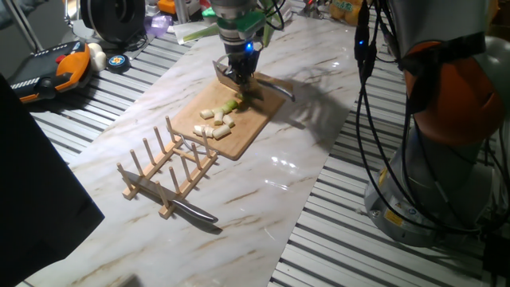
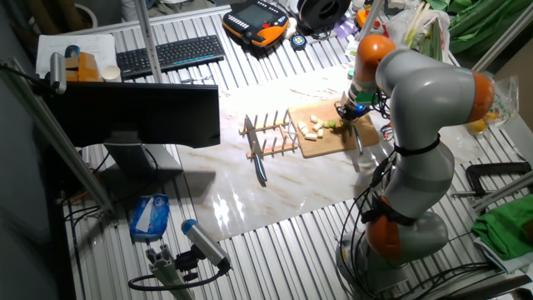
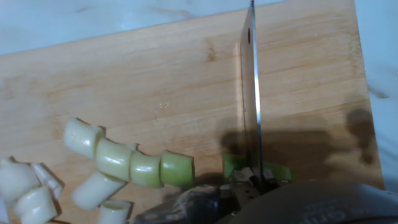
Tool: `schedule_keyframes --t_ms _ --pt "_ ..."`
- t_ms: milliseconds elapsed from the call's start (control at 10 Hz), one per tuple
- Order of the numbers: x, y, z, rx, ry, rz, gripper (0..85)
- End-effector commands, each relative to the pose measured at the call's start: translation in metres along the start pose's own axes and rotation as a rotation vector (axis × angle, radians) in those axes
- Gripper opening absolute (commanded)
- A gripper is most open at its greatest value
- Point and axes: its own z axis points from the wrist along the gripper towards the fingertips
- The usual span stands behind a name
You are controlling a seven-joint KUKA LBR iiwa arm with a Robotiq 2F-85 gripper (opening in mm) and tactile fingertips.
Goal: Chop the scallions
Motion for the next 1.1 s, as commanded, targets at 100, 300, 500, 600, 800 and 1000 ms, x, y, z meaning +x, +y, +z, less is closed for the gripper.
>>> schedule_keyframes --t_ms 100,300,500,600,800,1000 --pt "0.004 -0.003 0.000 -0.001 -0.001 0.001 0.7" --pt "0.009 -0.009 0.007 -0.011 -0.011 -0.003 0.7" --pt "0.011 -0.007 0.011 -0.016 -0.011 -0.004 0.7" --pt "0.011 -0.005 0.012 -0.017 -0.014 -0.004 0.7" --pt "0.011 -0.002 0.013 -0.016 -0.019 -0.002 0.7" --pt "0.011 -0.003 0.010 -0.018 -0.020 -0.003 0.7"
